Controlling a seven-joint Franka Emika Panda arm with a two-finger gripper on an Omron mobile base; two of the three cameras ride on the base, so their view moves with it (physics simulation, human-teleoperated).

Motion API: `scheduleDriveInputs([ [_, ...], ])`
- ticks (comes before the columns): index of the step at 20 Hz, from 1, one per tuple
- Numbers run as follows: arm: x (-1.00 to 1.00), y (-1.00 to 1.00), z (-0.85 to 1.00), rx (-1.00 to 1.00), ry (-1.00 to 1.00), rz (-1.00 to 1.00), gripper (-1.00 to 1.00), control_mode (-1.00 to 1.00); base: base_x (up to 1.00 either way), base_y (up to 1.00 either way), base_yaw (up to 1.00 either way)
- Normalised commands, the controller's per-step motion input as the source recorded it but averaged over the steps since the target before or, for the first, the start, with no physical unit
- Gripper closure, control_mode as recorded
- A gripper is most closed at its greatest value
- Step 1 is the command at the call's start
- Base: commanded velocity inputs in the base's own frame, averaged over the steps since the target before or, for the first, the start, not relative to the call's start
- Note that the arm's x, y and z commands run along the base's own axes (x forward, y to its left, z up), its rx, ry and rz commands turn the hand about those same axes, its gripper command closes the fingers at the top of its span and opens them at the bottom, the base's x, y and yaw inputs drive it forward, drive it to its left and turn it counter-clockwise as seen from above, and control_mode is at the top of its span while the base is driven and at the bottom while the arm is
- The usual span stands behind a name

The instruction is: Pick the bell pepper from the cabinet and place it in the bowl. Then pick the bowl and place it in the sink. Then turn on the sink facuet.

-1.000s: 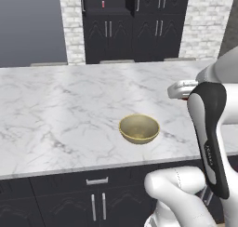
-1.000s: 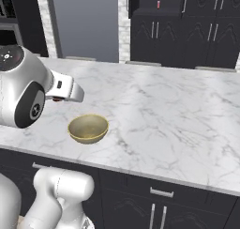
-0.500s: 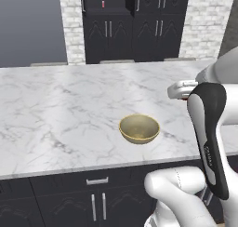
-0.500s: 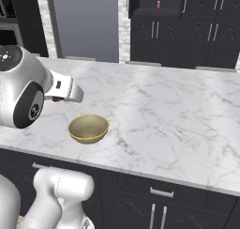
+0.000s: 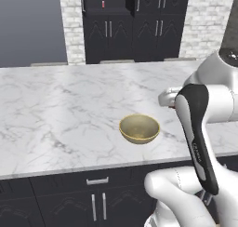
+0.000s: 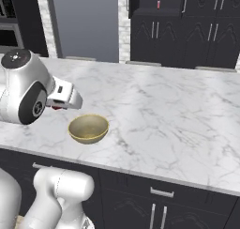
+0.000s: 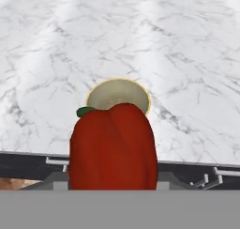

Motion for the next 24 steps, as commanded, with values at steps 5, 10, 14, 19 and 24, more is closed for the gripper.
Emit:
scheduleDriveInputs([
  [5,0.33,0.0,-0.74,0.0,0.13,0.0,1.0,-1.0,0.0,0.0,0.0],
  [10,0.39,0.06,-0.72,0.0,0.06,0.0,1.0,-1.0,0.0,0.0,0.0],
  [14,0.44,0.19,-0.56,0.0,0.02,0.0,1.0,-1.0,0.0,0.0,0.0],
  [19,0.48,0.21,-0.5,0.0,0.01,0.0,1.0,-1.0,0.0,0.0,0.0],
  [24,0.5,0.03,-0.31,0.0,0.0,0.0,1.0,-1.0,0.0,0.0,0.0],
])
